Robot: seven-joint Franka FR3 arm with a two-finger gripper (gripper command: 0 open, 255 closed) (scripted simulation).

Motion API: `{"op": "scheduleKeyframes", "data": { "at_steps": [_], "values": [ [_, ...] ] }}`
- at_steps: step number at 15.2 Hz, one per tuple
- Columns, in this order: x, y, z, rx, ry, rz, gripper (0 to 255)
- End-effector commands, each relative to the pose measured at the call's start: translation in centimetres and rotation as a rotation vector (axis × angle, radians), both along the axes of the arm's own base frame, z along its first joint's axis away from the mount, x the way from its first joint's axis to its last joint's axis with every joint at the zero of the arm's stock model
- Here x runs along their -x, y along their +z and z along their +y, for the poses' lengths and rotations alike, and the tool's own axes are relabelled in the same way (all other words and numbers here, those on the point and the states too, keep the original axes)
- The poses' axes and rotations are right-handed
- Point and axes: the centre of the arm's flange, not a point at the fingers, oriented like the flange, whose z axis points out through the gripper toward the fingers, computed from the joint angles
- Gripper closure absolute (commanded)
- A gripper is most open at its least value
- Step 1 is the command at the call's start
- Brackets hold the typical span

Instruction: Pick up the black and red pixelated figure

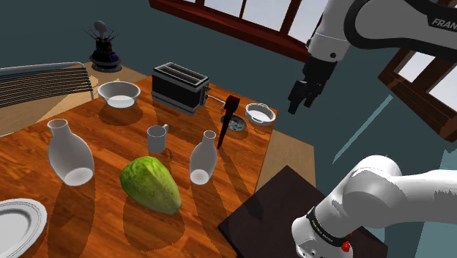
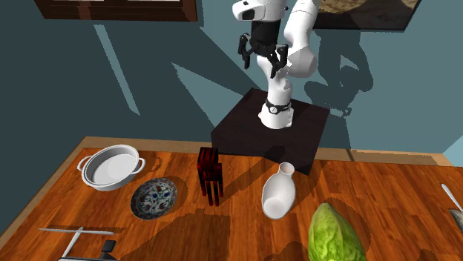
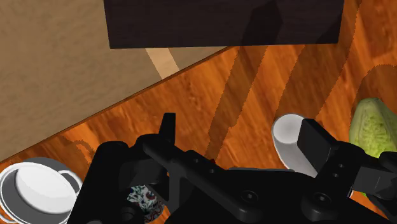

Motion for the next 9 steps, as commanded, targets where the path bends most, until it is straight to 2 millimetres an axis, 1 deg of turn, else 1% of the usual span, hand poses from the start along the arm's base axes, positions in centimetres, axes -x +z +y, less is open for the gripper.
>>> {"op": "scheduleKeyframes", "data": {
  "at_steps": [1, 9],
  "values": [
    [0.0, 0.0, 0.0, 0.000, 0.000, 0.000, 0],
    [-9.3, -4.1, -1.1, -0.018, -0.002, -0.025, 0]
  ]
}}
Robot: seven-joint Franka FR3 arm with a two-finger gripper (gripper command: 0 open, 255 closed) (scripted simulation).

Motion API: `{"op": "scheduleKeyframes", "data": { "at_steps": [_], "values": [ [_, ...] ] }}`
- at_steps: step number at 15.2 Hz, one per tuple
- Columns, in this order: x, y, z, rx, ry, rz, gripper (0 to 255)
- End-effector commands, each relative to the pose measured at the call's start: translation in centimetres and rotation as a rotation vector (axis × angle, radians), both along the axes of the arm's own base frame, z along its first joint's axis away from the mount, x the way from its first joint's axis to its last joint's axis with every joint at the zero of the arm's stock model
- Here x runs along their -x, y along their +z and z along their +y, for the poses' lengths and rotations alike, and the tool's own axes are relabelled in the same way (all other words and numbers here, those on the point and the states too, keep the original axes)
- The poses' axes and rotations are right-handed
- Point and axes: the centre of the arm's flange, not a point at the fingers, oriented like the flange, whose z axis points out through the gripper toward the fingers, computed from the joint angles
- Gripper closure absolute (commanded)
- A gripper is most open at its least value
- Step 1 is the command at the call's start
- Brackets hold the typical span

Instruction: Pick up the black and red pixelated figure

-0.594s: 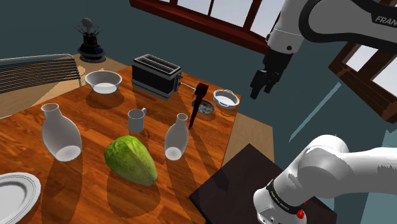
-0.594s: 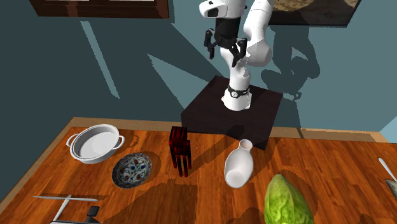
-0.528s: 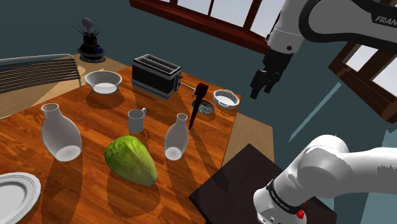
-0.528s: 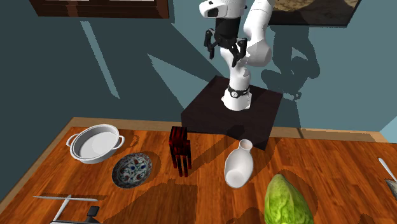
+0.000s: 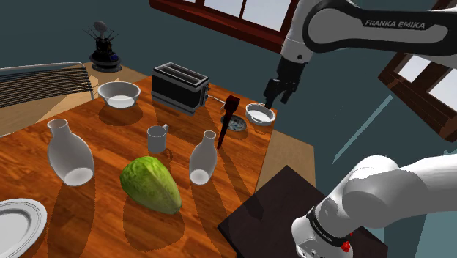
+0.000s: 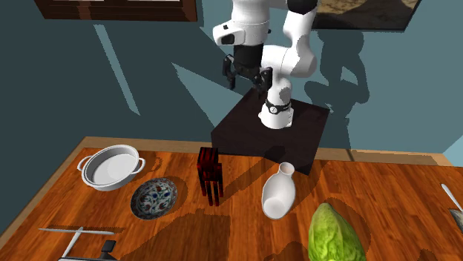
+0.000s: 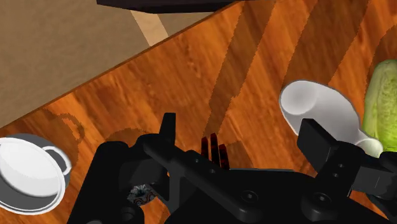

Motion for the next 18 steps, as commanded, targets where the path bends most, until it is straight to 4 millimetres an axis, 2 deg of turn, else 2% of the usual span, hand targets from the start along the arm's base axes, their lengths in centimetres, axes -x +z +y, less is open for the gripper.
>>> {"op": "scheduleKeyframes", "data": {
  "at_steps": [1, 14, 18],
  "values": [
    [-2.6, -1.0, -0.2, -0.004, 0.000, -0.008, 0],
    [-17.9, -7.1, -1.9, -0.033, -0.003, -0.049, 0],
    [-17.9, -9.2, -1.9, -0.033, -0.003, -0.049, 0]
  ]
}}
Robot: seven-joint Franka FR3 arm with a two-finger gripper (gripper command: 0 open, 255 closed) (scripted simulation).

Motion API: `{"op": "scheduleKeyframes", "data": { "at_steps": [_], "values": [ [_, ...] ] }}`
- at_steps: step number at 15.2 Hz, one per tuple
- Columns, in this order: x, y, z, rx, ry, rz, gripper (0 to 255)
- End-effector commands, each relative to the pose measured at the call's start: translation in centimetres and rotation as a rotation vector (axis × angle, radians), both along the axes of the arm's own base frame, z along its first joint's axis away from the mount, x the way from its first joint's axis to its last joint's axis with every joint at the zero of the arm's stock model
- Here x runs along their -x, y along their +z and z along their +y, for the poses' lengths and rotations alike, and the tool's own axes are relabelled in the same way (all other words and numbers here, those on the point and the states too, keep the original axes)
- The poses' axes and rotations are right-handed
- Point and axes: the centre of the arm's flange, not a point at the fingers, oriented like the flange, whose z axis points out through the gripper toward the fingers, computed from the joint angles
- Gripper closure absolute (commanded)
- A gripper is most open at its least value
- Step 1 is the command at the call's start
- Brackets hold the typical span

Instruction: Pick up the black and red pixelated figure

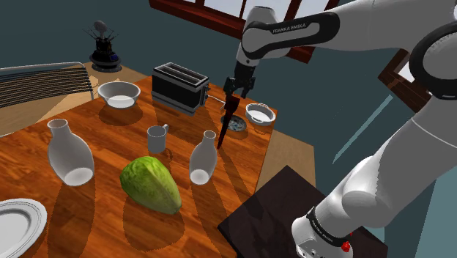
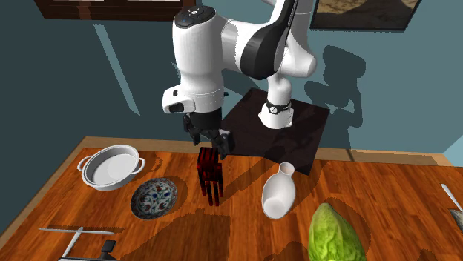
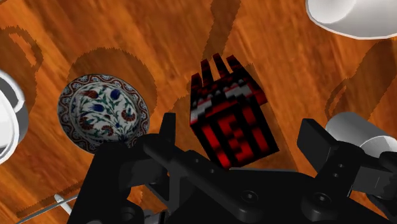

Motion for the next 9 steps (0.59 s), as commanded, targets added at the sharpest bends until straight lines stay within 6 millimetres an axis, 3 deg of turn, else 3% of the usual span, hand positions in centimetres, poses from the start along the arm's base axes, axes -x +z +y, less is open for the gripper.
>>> {"op": "scheduleKeyframes", "data": {
  "at_steps": [1, 6, 7, 9],
  "values": [
    [0.0, -1.1, 0.0, 0.000, 0.000, -0.001, 0],
    [0.0, -2.5, 0.0, 0.000, 0.000, -0.001, 0],
    [0.0, -2.4, 0.0, 0.000, 0.000, -0.001, 255],
    [0.0, -2.4, 0.0, 0.000, 0.000, -0.001, 255]
  ]
}}
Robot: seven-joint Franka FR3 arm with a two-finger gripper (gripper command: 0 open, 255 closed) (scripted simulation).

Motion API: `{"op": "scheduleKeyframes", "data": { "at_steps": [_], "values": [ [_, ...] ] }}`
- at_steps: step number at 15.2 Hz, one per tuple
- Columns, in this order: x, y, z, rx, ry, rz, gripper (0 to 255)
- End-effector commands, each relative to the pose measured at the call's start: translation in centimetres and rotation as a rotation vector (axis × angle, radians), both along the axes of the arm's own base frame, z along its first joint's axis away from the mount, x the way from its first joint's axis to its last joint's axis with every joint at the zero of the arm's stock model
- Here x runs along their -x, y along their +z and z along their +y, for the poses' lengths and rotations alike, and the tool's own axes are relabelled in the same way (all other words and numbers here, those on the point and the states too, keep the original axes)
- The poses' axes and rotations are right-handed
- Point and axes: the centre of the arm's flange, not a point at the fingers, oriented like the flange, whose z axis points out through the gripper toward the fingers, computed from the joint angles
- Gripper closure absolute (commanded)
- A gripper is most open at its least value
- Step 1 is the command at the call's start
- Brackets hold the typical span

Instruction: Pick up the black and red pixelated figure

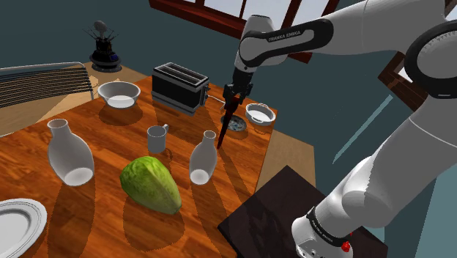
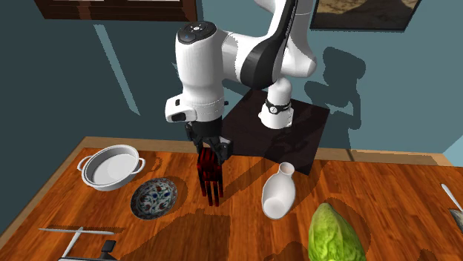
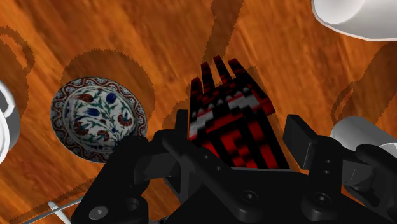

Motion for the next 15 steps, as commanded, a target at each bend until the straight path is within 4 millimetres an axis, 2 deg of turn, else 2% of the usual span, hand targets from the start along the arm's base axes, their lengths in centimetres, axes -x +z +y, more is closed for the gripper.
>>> {"op": "scheduleKeyframes", "data": {
  "at_steps": [1, 7, 15],
  "values": [
    [0.0, 0.0, 0.0, 0.000, 0.000, 0.001, 255],
    [0.0, -0.1, 0.0, 0.000, 0.000, 0.001, 255],
    [0.0, 4.2, 0.0, 0.000, 0.000, 0.001, 255]
  ]
}}
